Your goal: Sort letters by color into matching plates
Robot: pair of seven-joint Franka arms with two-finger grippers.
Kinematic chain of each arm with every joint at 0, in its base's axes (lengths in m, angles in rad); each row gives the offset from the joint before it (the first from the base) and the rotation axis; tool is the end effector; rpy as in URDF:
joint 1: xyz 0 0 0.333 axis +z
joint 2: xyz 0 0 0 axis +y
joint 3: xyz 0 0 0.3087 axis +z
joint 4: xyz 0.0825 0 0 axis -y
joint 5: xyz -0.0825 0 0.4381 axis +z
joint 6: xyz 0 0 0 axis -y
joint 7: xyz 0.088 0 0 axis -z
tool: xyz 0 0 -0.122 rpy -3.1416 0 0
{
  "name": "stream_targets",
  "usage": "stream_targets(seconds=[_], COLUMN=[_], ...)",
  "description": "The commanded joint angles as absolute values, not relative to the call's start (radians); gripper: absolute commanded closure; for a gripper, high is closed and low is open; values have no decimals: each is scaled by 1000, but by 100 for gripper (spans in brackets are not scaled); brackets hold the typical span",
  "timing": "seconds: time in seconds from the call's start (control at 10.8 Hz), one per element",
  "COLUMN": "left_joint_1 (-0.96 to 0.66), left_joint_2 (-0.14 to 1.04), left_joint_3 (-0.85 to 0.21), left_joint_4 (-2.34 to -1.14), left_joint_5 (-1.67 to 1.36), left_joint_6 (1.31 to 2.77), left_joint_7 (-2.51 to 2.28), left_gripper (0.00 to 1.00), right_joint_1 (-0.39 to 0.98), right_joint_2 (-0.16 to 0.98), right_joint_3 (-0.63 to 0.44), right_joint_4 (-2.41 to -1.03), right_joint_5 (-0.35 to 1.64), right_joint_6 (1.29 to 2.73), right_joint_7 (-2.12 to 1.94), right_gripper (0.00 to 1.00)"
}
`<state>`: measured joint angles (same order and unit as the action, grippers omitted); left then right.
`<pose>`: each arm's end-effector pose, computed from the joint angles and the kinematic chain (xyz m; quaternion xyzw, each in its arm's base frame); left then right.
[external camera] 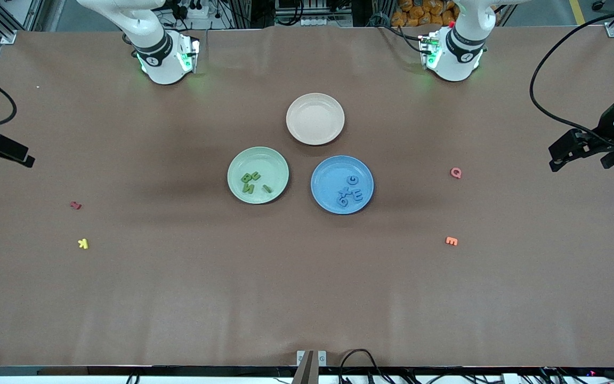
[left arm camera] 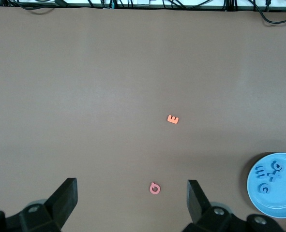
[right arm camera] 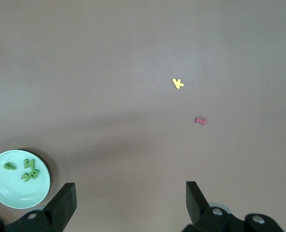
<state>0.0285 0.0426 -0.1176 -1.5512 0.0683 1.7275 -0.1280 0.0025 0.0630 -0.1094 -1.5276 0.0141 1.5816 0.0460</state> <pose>0.6371 -0.0482 0.6015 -0.9971 -0.0166 -0.0699 0.0241 0.6250 -0.0635 0.5871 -0.9971 0.0764 0.0042 0.0037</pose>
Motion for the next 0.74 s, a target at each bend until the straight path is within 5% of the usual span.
stream_targets(seconds=[0.0,0.65], left_joint_1=[29,31], left_joint_2=[52,51], left_joint_3=[-120,-121], left_joint_4=[-1525,-1523], left_joint_5=[78,80], left_joint_6=[1706,1703], left_joint_7=[-109,-107], left_gripper=[0,0], right_joint_1=[41,54], right_joint_2=[2,-37], right_joint_3=[-118,-115], right_joint_4=[-1514,-1575], right_joint_5=[18,8], right_joint_6=[1542,1543], right_joint_7=[80,77], right_gripper=[0,0])
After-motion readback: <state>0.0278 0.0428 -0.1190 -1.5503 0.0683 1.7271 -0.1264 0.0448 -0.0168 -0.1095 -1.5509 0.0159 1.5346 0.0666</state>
